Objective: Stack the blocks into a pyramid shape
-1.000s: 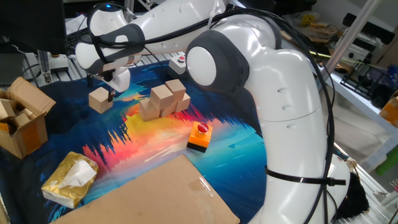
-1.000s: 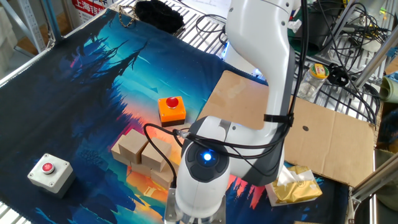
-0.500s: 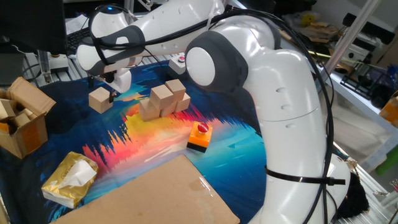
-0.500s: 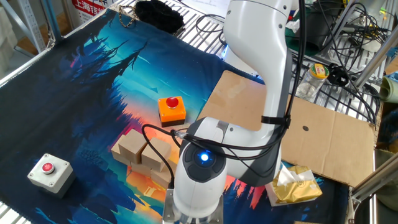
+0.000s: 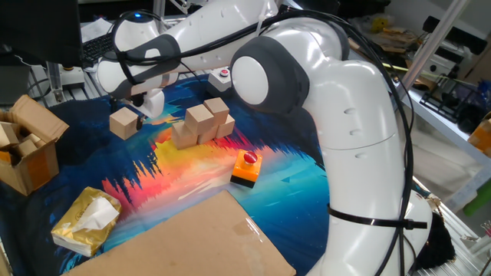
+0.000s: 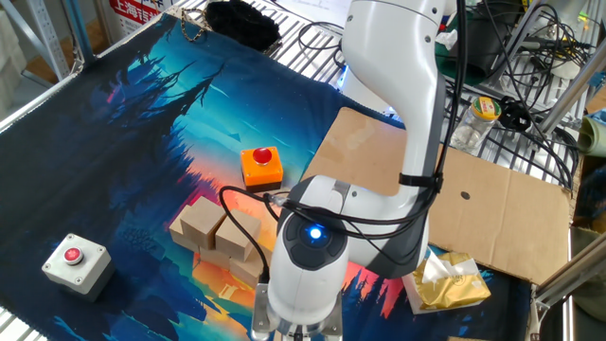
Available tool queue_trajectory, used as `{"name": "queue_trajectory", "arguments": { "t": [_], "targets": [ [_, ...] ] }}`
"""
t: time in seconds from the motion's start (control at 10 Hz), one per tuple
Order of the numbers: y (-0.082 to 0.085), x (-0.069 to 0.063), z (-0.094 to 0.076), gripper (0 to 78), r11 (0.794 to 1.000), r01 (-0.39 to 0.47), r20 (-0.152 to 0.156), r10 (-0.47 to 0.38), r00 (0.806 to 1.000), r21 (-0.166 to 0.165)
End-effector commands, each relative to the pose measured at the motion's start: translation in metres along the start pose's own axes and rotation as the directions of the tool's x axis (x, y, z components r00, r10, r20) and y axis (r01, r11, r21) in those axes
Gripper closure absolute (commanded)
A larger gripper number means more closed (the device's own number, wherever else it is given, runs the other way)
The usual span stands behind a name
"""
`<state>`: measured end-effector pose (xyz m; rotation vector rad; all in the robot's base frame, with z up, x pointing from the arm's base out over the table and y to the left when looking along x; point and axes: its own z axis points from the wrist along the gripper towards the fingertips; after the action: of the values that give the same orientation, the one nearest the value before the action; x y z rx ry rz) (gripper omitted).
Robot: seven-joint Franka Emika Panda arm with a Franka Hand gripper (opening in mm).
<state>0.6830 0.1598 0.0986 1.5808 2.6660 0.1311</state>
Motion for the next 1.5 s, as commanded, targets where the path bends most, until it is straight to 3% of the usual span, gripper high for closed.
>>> {"name": "queue_trajectory", "arguments": {
  "t": [0.1,0.2,0.3,1.4,1.5],
  "targets": [
    [0.0,0.0,0.0,0.1,1.0,0.0,0.01,0.0,1.0,-0.005],
    [0.0,0.0,0.0,0.1,1.0,-0.003,0.015,0.003,1.0,-0.009],
    [0.0,0.0,0.0,76.3,1.0,-0.004,0.015,0.004,1.0,-0.009],
    [0.0,0.0,0.0,76.3,1.0,-0.004,0.015,0.004,1.0,-0.009],
    [-0.011,-0.003,-0.045,76.3,0.992,0.129,-0.006,-0.129,0.992,0.012]
  ]
}}
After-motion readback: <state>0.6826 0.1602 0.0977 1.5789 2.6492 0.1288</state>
